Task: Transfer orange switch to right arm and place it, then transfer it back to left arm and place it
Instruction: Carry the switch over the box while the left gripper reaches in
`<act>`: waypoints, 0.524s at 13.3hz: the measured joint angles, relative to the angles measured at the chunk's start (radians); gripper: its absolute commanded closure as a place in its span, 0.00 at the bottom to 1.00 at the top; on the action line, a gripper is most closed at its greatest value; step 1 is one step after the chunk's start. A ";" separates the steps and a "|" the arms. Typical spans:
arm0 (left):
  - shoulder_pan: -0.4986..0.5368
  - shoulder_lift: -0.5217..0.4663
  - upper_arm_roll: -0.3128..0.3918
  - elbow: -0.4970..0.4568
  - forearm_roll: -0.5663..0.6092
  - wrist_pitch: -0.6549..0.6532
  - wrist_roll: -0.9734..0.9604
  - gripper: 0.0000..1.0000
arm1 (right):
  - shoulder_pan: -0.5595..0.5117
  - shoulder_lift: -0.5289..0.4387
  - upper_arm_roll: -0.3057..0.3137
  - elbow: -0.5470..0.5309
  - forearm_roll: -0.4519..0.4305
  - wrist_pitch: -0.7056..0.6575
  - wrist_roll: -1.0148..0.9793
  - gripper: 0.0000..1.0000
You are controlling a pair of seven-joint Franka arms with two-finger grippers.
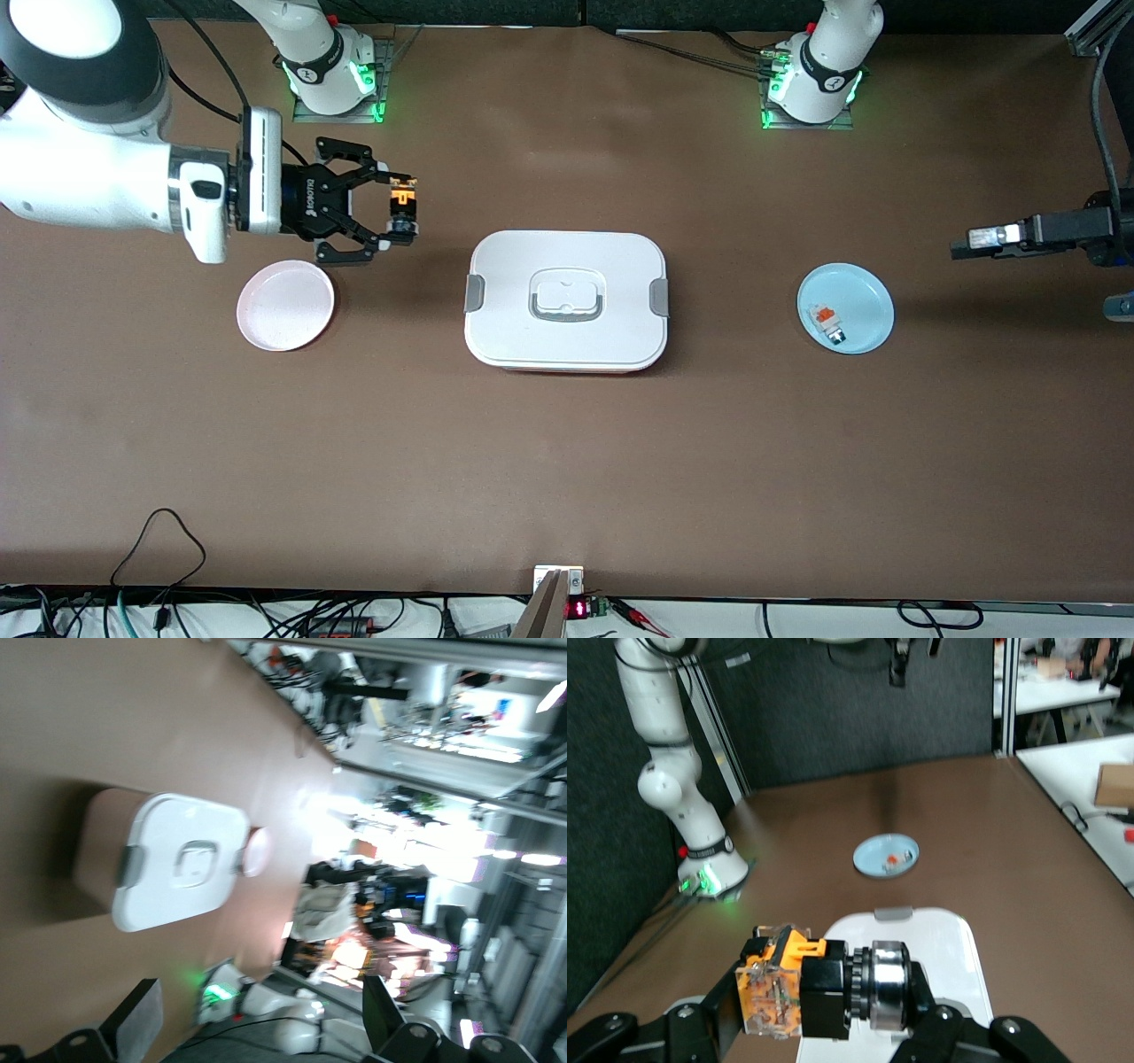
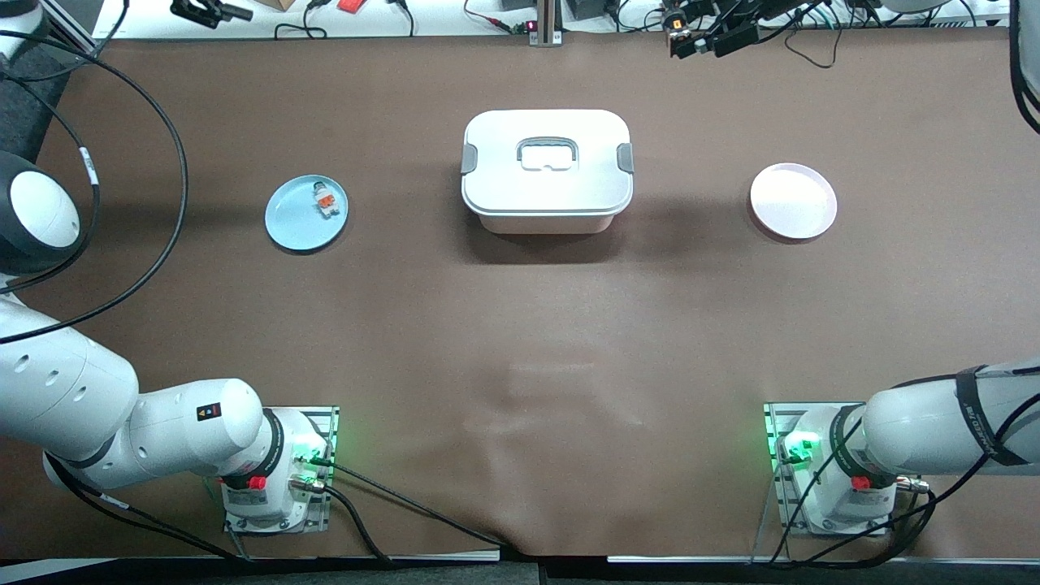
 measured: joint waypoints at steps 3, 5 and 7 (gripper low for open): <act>-0.005 0.012 0.000 -0.015 -0.040 0.038 0.000 0.01 | 0.050 0.030 0.008 0.000 0.096 0.065 -0.015 0.79; -0.002 0.015 0.000 -0.015 -0.068 0.044 0.001 0.01 | 0.085 0.030 0.024 0.001 0.158 0.120 -0.015 0.81; 0.005 0.015 0.001 -0.014 -0.103 0.044 0.009 0.01 | 0.107 0.032 0.049 0.001 0.187 0.165 -0.015 0.82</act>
